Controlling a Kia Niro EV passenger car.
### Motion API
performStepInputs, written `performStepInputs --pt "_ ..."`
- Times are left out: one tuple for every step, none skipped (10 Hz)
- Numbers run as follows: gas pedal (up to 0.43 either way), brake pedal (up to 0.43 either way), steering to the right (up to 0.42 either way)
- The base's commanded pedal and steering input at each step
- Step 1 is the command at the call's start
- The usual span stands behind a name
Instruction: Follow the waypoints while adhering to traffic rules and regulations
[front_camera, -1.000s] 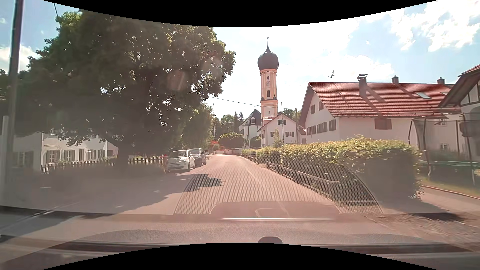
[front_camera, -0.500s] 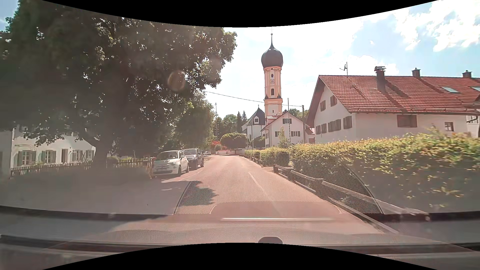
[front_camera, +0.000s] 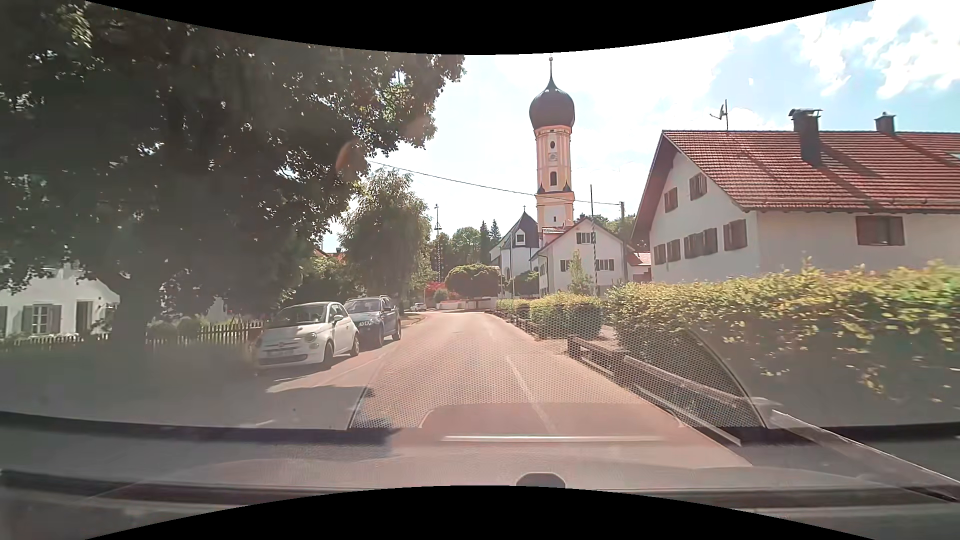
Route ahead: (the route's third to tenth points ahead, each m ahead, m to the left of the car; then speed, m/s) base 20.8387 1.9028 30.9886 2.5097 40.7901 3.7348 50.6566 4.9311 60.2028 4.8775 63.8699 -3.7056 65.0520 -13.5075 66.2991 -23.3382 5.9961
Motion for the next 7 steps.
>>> performStepInputs --pt "0.15 0.0 -0.025" --pt "0.15 0.0 -0.025" --pt "0.15 0.0 -0.025" --pt "0.15 0.0 -0.025" --pt "0.138 0.0 -0.025" --pt "0.13 0.0 -0.025" --pt "0.11 0.0 -0.025"
